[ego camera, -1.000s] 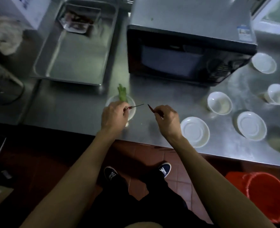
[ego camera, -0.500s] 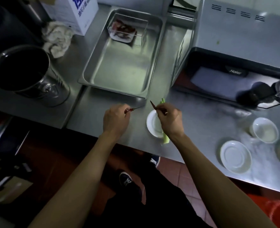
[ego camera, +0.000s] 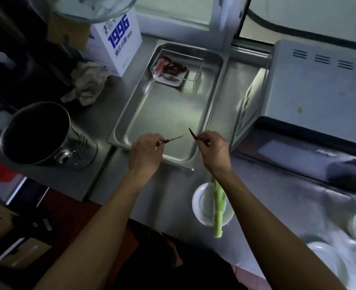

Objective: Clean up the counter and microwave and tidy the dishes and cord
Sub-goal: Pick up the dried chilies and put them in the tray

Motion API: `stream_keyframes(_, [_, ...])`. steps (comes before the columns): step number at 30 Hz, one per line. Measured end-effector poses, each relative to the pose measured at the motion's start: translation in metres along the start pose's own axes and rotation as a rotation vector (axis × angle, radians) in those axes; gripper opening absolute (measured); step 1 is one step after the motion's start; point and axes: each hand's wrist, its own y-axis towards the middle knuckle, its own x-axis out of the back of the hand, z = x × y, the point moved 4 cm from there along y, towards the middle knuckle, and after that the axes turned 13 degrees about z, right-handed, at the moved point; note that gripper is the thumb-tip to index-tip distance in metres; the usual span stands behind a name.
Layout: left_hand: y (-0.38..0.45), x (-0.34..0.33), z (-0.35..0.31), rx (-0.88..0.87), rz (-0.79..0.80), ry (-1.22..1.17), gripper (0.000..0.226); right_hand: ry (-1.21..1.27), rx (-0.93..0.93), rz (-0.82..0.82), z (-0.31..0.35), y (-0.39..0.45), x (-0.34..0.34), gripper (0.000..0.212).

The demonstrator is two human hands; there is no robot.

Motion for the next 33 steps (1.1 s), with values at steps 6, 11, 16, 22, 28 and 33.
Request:
stream_keyframes(6, [0.057, 0.011, -0.003, -0.008, 0.017, -0.005, 0.01, -0.007, 0.001, -0.013, 0.002, 0.053, 0.003, 0.014])
stream_keyframes(11, [0.121, 0.025, -0.005, -0.097, 0.05, 0.0, 0.012, -0.086, -0.009, -0.027, 0.005, 0.1, -0.005, 0.015])
stream_keyframes(16, [0.188, 0.04, -0.004, -0.129, 0.045, -0.011, 0.011, -0.099, -0.05, -0.092, 0.009, 0.152, -0.009, 0.014])
stream_keyframes(22, [0.267, 0.051, -0.003, -0.187, 0.066, 0.028, 0.014, -0.151, -0.032, -0.136, 0.012, 0.208, -0.01, 0.013])
stream_keyframes(28, [0.315, 0.054, 0.002, -0.227, 0.069, 0.066, 0.014, -0.144, -0.07, -0.145, 0.003, 0.25, -0.019, 0.011])
stream_keyframes(33, [0.349, 0.049, 0.005, -0.254, 0.083, 0.128, 0.012, -0.111, -0.117, -0.152, -0.014, 0.273, -0.016, 0.01])
